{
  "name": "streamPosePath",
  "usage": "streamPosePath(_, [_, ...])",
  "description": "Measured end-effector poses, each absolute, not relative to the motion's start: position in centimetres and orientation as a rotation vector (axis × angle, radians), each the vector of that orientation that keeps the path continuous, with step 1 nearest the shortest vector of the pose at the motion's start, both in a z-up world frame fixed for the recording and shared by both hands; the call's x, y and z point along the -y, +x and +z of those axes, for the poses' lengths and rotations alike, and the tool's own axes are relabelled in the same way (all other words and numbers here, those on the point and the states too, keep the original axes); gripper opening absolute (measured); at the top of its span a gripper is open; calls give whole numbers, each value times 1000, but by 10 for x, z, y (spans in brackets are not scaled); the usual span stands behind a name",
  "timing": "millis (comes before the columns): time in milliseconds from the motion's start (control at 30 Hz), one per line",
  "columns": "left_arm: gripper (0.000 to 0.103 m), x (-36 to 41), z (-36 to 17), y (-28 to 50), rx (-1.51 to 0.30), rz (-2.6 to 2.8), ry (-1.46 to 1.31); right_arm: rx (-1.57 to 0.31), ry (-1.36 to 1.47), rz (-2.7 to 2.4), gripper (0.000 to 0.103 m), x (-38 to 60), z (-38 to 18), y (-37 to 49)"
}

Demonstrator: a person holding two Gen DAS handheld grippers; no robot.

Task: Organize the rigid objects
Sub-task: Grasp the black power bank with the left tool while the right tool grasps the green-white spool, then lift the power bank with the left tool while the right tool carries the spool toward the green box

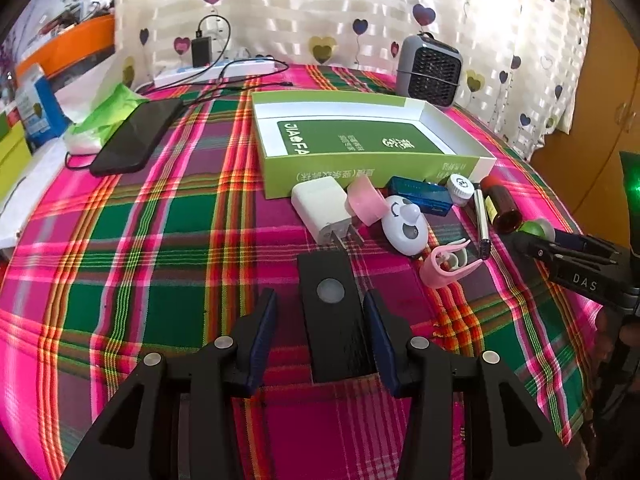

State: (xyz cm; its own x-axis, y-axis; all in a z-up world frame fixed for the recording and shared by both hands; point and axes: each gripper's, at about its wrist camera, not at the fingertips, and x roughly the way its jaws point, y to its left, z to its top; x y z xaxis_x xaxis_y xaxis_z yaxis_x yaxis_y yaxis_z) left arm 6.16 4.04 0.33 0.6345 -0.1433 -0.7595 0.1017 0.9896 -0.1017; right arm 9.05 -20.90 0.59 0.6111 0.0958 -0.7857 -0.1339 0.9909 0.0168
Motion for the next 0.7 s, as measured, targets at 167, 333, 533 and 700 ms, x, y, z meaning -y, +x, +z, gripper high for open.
streamPosePath(167, [30, -43, 4, 60, -867, -123, -37, -896, -65, 143, 43, 206, 6, 88])
streamPosePath(333, [27, -44, 4, 59, -866, -127, -46, -894, -62, 157, 34, 206, 7, 87])
streamPosePath(533, [27, -45, 4, 59, -867, -127, -45, -893, -67, 158, 33, 204, 7, 87])
streamPosePath(700, [27, -45, 5, 59, -869, -133, -49, -887, -73, 162, 33, 203, 8, 86])
